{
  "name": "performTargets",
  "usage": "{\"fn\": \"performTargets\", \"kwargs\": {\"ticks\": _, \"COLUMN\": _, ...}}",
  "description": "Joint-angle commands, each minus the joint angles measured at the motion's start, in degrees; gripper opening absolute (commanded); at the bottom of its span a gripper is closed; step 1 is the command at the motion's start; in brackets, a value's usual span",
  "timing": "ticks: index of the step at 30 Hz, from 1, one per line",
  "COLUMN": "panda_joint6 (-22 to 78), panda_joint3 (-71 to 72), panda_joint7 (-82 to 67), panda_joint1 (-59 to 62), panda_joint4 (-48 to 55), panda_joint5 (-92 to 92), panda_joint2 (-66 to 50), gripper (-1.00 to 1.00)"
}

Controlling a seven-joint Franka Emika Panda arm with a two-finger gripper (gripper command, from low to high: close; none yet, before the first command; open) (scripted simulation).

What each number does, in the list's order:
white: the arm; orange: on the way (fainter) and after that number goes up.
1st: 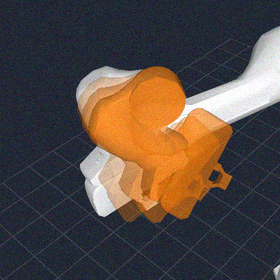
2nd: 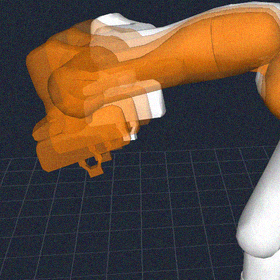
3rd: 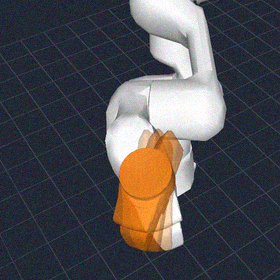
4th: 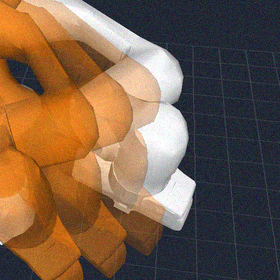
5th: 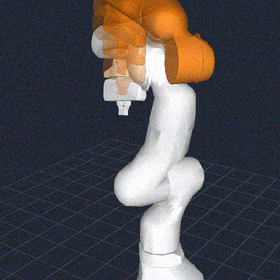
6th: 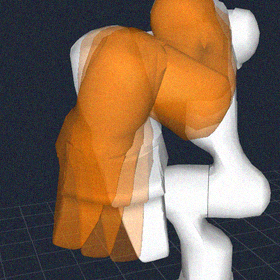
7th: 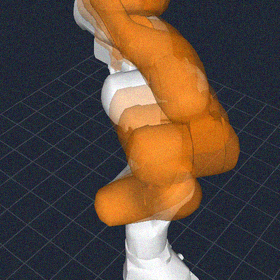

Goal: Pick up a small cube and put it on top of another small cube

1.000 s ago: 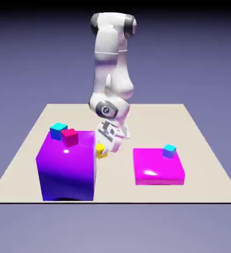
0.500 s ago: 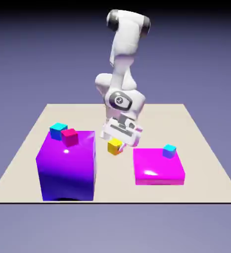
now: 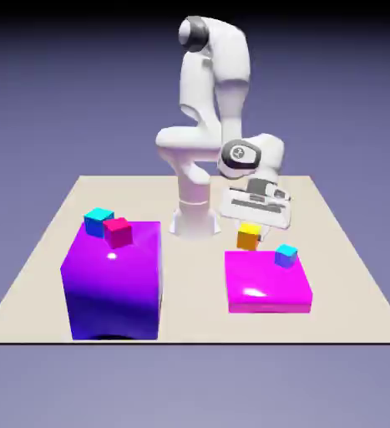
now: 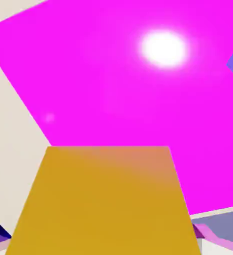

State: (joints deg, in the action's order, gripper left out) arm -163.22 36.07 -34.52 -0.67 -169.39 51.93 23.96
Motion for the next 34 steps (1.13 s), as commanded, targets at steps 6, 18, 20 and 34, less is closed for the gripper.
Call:
{"fn": "performTargets", "kwargs": {"ticks": 6, "panda_joint6": 0.67, "panda_joint3": -1.63, "panda_joint7": -13.56, "panda_joint1": -12.46, "panda_joint4": 1.27, "panda_joint5": -14.26, "panda_joint2": 1.97, "gripper": -1.00}}
{"fn": "performTargets", "kwargs": {"ticks": 18, "panda_joint6": -6.00, "panda_joint3": 15.14, "panda_joint7": -14.22, "panda_joint1": 3.39, "panda_joint4": 2.67, "panda_joint5": -16.09, "panda_joint2": 1.64, "gripper": -1.00}}
{"fn": "performTargets", "kwargs": {"ticks": 20, "panda_joint6": -7.52, "panda_joint3": 18.95, "panda_joint7": -13.68, "panda_joint1": 7.54, "panda_joint4": 2.92, "panda_joint5": -15.78, "panda_joint2": 1.47, "gripper": -1.00}}
{"fn": "performTargets", "kwargs": {"ticks": 34, "panda_joint6": -16.16, "panda_joint3": 40.62, "panda_joint7": -10.64, "panda_joint1": 31.16, "panda_joint4": 4.34, "panda_joint5": -14.02, "panda_joint2": 0.48, "gripper": 1.00}}
